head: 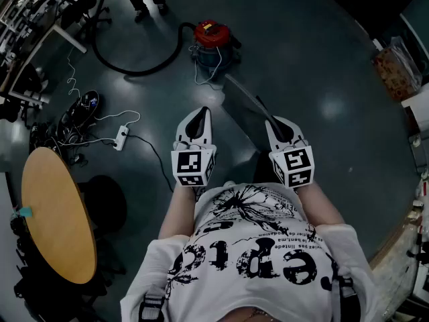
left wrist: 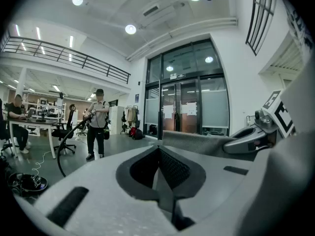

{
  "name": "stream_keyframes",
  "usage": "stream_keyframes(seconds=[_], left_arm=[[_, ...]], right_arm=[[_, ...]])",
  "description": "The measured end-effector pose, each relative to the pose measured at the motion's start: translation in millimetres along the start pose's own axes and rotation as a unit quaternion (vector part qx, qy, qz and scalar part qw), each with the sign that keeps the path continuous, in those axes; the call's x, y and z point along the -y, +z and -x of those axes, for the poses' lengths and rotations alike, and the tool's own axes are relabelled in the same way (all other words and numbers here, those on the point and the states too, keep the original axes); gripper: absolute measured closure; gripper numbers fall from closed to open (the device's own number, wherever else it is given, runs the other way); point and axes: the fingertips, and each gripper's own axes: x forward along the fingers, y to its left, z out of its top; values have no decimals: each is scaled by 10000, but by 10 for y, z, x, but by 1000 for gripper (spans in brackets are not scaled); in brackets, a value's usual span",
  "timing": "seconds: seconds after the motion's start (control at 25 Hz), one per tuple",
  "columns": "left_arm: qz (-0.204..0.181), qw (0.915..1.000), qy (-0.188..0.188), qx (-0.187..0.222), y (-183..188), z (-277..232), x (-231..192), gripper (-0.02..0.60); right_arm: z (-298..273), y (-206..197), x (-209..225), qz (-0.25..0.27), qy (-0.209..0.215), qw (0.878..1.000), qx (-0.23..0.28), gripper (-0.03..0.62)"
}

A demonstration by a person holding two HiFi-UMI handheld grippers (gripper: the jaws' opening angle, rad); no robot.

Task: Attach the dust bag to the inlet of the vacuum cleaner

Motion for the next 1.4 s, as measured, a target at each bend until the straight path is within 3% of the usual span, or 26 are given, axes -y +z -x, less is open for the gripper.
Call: stream_keyframes(seconds=[0.4,0.64,0.84,1.16,1.4], left_arm=[[32,9974,709,-132,272,-1589,214,578],[509,9932,1047,-87,448,-2531,451,578],[618,9894,1304,-146,458,-3015,529,578],[705,9822,1617,-647,-50,-3624,34,578],[635,9847,1468,-695,55,-4452,-725,578]], right_arm=[[-847,276,1590,123,797,9967,-61,569],[-1299,456,2457,607,1436,9877,-146,569],[-1712,476,3107,757,1573,9841,-324,569],[-2686,442,3516,760,1862,9779,-562,569],[-3469,646,3541,833,2339,9642,-934,569]])
